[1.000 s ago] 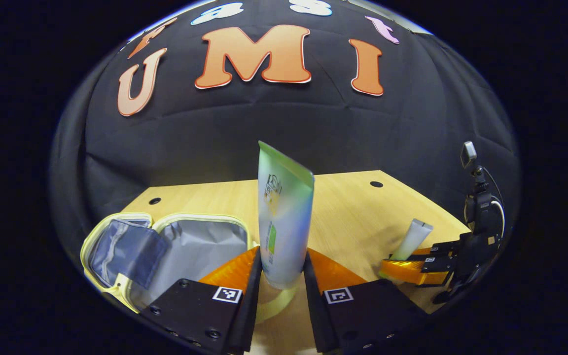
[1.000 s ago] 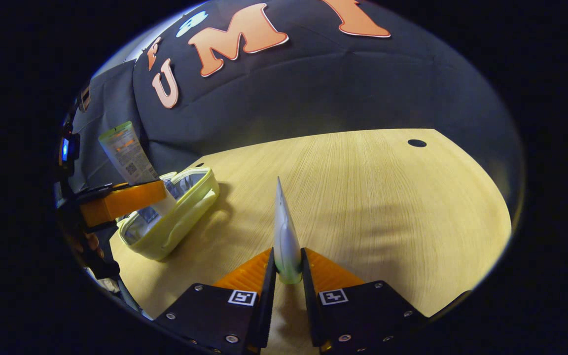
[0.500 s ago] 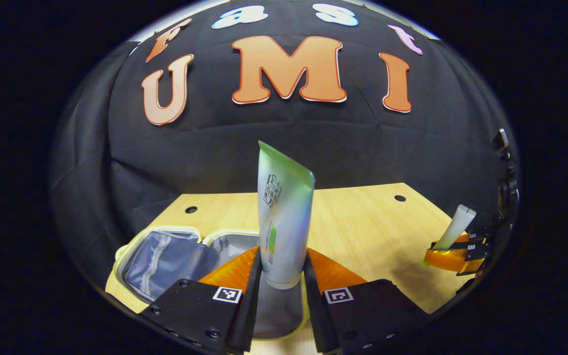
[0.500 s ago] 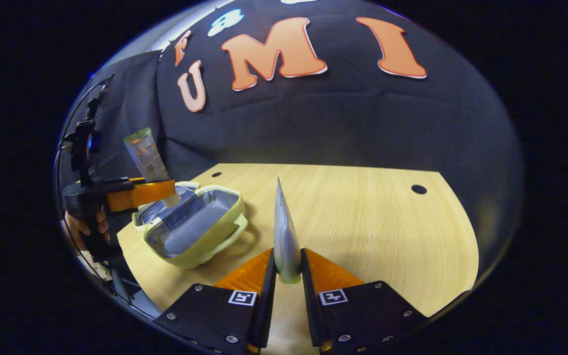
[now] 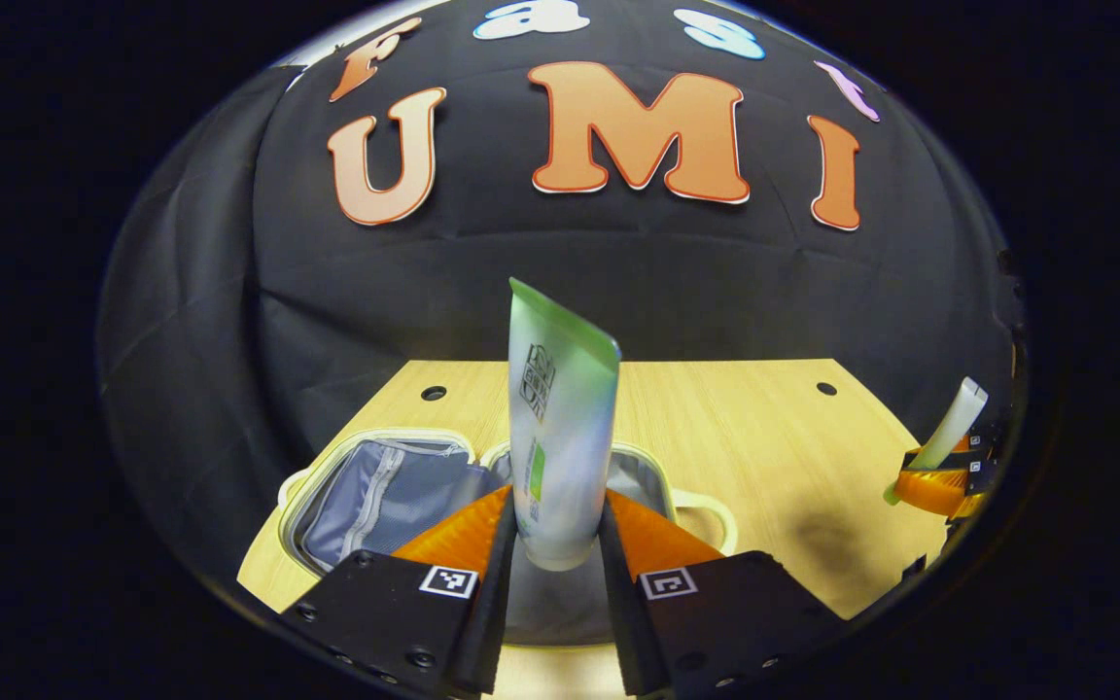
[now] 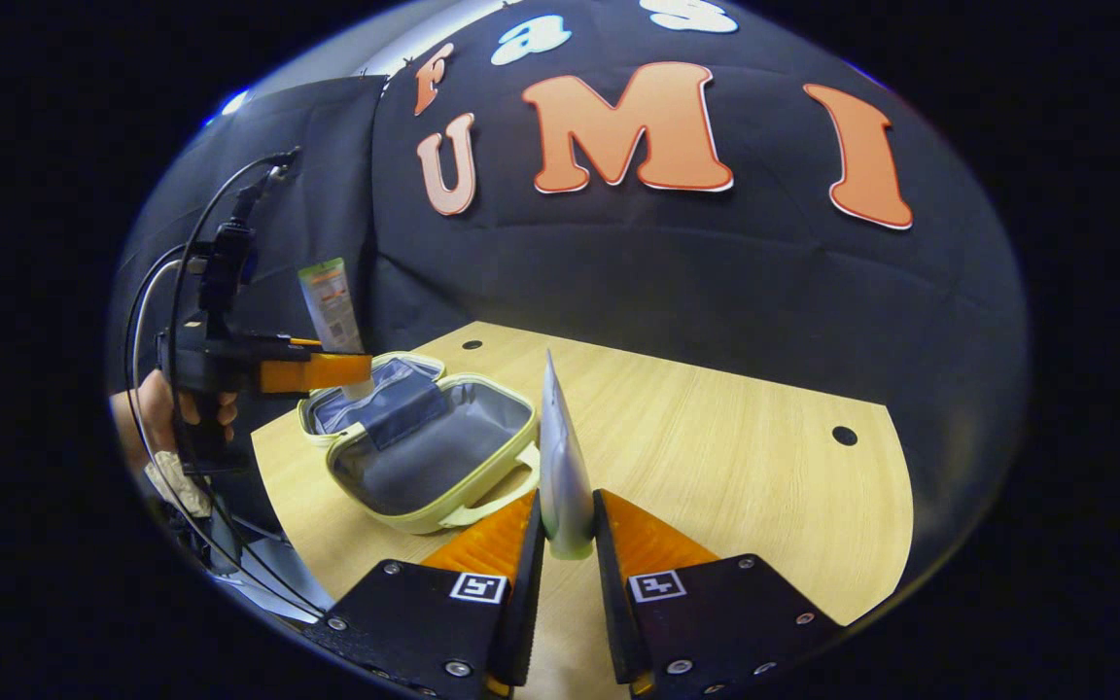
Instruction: First open the suitcase, pack the skin care products into it, and then close the suitcase.
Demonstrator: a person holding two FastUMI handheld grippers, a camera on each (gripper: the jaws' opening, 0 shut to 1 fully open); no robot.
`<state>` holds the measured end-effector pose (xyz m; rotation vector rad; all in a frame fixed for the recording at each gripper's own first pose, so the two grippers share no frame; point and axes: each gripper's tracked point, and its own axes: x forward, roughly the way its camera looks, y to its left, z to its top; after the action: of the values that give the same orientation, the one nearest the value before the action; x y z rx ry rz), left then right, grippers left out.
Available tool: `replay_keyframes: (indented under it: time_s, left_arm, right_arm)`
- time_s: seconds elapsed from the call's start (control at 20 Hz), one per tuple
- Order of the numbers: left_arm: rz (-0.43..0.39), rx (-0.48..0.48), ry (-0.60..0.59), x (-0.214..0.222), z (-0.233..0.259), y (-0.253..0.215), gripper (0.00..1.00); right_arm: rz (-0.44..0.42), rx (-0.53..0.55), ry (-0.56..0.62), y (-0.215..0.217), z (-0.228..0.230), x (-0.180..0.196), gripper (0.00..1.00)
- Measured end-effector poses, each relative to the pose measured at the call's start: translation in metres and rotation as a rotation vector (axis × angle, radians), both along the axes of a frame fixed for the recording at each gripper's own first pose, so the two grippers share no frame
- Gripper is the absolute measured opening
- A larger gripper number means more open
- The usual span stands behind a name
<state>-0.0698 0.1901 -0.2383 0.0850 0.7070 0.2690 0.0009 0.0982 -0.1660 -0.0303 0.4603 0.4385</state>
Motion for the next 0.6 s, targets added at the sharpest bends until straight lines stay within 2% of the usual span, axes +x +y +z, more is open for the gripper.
replay_keyframes:
  time_s: [0.15,0.35,0.6]
  left_arm:
    - [-0.053,-0.012,0.049,0.001,-0.011,0.018,0.45]
    - [-0.111,-0.044,0.141,-0.005,-0.041,0.040,0.46]
    - [-0.206,-0.114,0.269,-0.012,-0.084,0.041,0.47]
  right_arm:
    - [-0.028,-0.018,0.020,0.021,-0.003,0.000,0.32]
    - [-0.070,0.011,0.050,0.054,-0.003,0.002,0.32]
    - [-0.154,0.047,0.076,0.075,-0.003,0.008,0.32]
